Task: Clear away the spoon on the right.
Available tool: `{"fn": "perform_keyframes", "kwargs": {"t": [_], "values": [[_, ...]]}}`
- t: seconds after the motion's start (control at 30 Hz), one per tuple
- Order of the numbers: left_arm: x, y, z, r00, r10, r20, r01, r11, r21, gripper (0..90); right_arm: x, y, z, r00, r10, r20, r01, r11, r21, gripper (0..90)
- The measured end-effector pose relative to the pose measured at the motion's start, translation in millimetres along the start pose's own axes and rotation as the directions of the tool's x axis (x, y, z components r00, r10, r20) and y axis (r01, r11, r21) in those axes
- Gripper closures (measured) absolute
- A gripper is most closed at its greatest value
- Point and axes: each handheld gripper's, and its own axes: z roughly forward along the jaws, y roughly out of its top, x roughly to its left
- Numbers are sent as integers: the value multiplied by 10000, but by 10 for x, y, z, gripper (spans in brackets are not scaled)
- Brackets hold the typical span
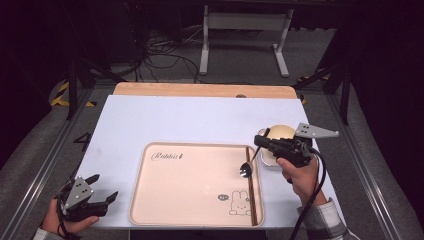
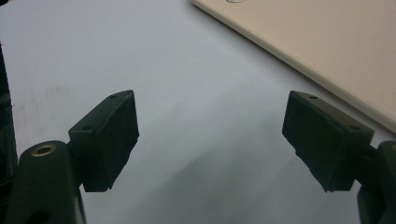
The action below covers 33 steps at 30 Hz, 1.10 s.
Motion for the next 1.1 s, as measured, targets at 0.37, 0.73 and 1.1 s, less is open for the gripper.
{"fn": "perform_keyframes", "kwargs": {"t": [0.37, 0.73, 1.1], "values": [[-6, 35, 47, 9999, 112, 121, -112, 9999, 28, 193, 118, -278, 374, 9940, 251, -1069, -48, 9824, 1866, 896], [-8, 30, 55, 9998, 109, 158, -111, 9999, 121, 190, 35, -412, 547, 9951, 548, -828, -317, 9657, 2577, 841], [-5, 25, 59, 9998, 107, 180, -110, 9998, 179, 187, 9, -617, 795, 10000, -33, 26, 20, 9199, 3921, 723]]}}
